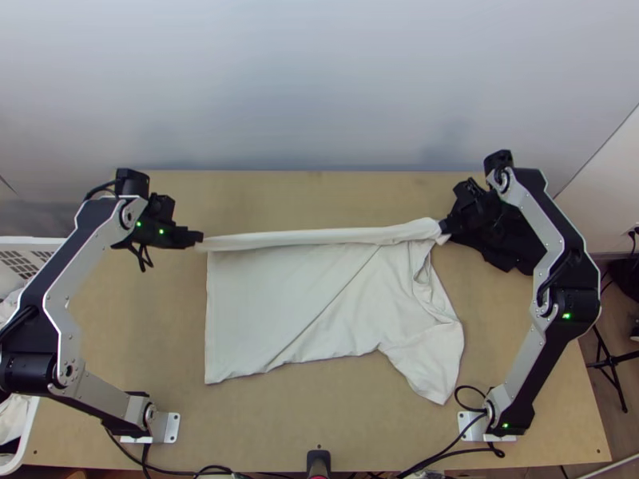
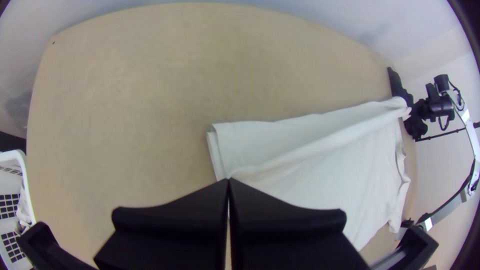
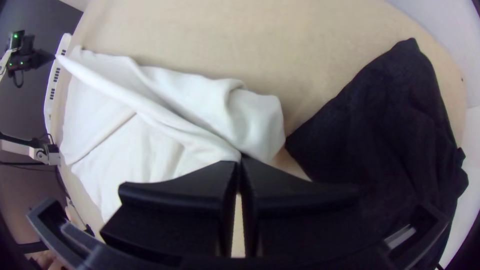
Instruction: Fold the t-shirt
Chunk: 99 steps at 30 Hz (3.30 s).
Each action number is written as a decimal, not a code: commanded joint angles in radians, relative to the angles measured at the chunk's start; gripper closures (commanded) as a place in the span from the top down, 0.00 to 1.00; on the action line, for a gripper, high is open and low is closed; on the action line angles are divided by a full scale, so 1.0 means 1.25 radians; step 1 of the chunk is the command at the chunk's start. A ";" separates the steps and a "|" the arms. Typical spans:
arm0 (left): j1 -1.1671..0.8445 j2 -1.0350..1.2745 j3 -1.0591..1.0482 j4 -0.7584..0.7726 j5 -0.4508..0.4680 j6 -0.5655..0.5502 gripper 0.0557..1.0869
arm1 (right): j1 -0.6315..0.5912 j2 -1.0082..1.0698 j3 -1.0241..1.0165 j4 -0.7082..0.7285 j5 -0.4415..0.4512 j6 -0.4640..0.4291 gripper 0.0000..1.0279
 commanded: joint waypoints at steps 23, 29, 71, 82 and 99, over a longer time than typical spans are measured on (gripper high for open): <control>-0.096 0.006 -0.143 0.038 -0.013 0.009 0.96 | 0.060 -0.041 -0.128 0.037 0.026 -0.021 0.48; -0.038 -0.026 -0.065 -0.029 -0.012 0.018 0.96 | 0.023 -0.104 -0.129 0.025 0.051 -0.048 0.69; -0.579 -0.318 -0.330 -0.231 -0.209 0.178 0.95 | 0.208 -0.644 -0.719 -0.059 0.277 -0.240 0.86; -0.576 -0.339 -0.381 -0.198 -0.229 0.178 0.95 | 0.227 -0.663 -0.777 -0.012 0.297 -0.227 0.76; -0.574 -0.342 -0.435 -0.147 -0.247 0.159 0.90 | 0.218 -0.633 -0.863 0.086 0.302 -0.219 0.50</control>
